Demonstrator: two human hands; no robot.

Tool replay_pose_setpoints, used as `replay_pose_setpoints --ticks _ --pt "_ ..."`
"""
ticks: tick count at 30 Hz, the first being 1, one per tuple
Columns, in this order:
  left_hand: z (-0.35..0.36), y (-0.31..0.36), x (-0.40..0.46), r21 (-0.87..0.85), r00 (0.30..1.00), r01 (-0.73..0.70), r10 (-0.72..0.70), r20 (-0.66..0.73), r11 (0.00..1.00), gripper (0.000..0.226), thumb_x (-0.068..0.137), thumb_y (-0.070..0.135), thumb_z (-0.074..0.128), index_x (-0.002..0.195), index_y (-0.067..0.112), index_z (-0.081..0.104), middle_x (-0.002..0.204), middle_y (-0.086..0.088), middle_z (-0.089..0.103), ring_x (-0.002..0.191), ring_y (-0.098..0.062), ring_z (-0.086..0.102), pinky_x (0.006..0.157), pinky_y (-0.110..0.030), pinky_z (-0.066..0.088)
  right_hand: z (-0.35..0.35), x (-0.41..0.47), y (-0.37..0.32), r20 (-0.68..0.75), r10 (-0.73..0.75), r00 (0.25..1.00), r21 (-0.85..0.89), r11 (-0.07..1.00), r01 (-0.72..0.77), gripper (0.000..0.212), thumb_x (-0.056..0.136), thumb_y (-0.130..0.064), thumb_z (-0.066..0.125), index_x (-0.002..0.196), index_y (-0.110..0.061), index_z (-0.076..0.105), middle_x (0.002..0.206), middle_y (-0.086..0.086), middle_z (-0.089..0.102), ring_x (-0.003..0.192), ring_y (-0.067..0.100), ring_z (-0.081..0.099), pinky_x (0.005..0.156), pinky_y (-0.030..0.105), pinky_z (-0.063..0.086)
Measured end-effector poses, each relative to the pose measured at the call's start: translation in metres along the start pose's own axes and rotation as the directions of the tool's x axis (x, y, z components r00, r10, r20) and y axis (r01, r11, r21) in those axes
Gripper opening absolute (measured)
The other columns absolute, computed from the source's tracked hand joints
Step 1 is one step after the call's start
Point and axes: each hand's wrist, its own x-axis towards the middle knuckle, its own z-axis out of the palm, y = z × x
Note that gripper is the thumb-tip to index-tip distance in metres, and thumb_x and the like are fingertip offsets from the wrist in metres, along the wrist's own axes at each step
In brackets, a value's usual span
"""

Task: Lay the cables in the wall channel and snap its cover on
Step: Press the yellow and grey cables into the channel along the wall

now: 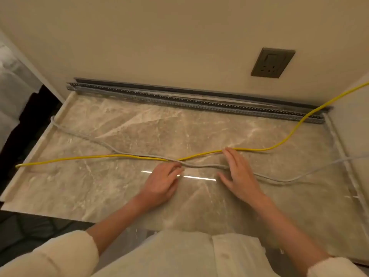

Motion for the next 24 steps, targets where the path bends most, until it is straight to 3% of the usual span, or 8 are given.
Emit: replay_pose_setpoints --ticks 3,6,8,11,15,19,24 --pt "-0.008 -0.015 0.015 0.074 0.999 0.045 -0.044 -0.011 0.996 0.037 0.086 0.023 0.058 0.121 0.011 0.056 0.123 -0.008 0.058 0.112 -0.027 0.054 0.096 -0.037 0.042 -0.003 0.017 0.011 0.124 -0.033 0.992 -0.060 0.997 0.040 0.084 0.084 -0.046 0.063 0.149 -0.013 0.020 0.155 0.008 0.025 0.144 0.023 0.023 0.117 0.037 0.019" --pt "-0.018 -0.026 0.028 0.099 0.997 0.063 -0.068 0.047 0.993 0.046 0.084 0.028 0.064 0.125 0.010 0.053 0.126 -0.010 0.057 0.116 -0.028 0.053 0.099 -0.038 0.041 -0.005 0.034 0.018 0.207 -0.080 0.975 -0.117 0.987 0.106 0.090 0.083 -0.055 0.060 0.150 -0.017 0.013 0.157 0.005 0.021 0.145 0.020 0.018 0.118 0.035 0.014" --pt "-0.022 -0.033 0.033 0.120 0.997 0.045 -0.052 0.056 0.992 0.048 0.081 0.027 0.067 0.123 0.008 0.054 0.125 -0.011 0.058 0.115 -0.028 0.055 0.099 -0.038 0.042 -0.006 0.041 0.022 0.246 -0.098 0.964 -0.118 0.985 0.130 0.090 0.082 -0.057 0.060 0.150 -0.019 0.016 0.154 0.006 0.027 0.143 0.022 0.023 0.117 0.034 0.016" --pt "-0.028 -0.046 0.038 0.125 0.995 0.057 -0.066 0.069 0.991 0.043 0.082 0.028 0.068 0.118 0.005 0.058 0.118 -0.015 0.061 0.108 -0.031 0.058 0.092 -0.039 0.046 -0.005 0.046 0.028 0.269 -0.100 0.958 -0.148 0.978 0.144 0.081 0.080 -0.061 0.059 0.142 -0.017 0.032 0.135 0.007 0.044 0.125 0.025 0.042 0.108 0.034 0.032" --pt "-0.035 -0.065 0.032 0.145 0.986 0.114 -0.130 0.100 0.983 0.044 0.085 0.048 0.050 0.098 0.007 0.059 0.096 -0.011 0.060 0.088 -0.029 0.057 0.076 -0.039 0.046 -0.001 0.046 0.032 0.242 -0.113 0.964 -0.190 0.969 0.161 0.056 0.083 -0.060 0.055 0.118 -0.016 0.051 0.109 0.004 0.049 0.102 0.023 0.048 0.090 0.033 0.043" --pt "-0.038 -0.085 0.021 0.200 0.988 0.112 -0.130 0.079 0.973 0.048 0.086 0.057 0.040 0.089 0.011 0.056 0.087 -0.007 0.058 0.080 -0.025 0.055 0.071 -0.034 0.042 0.000 0.042 0.033 0.272 -0.102 0.957 -0.236 0.957 0.169 0.035 0.094 -0.051 0.042 0.093 -0.016 0.050 0.098 0.004 0.056 0.093 0.023 0.054 0.078 0.031 0.040" --pt "-0.043 -0.107 0.016 0.295 0.988 0.136 -0.150 0.025 0.946 0.069 0.091 0.061 0.012 0.084 0.010 0.058 0.081 -0.010 0.060 0.074 -0.029 0.057 0.066 -0.036 0.049 -0.007 0.047 0.038 0.367 0.015 0.930 -0.235 0.969 0.077 0.032 0.099 -0.049 0.029 0.098 -0.019 0.040 0.105 0.008 0.067 0.094 0.032 0.063 0.071 0.038 0.043"
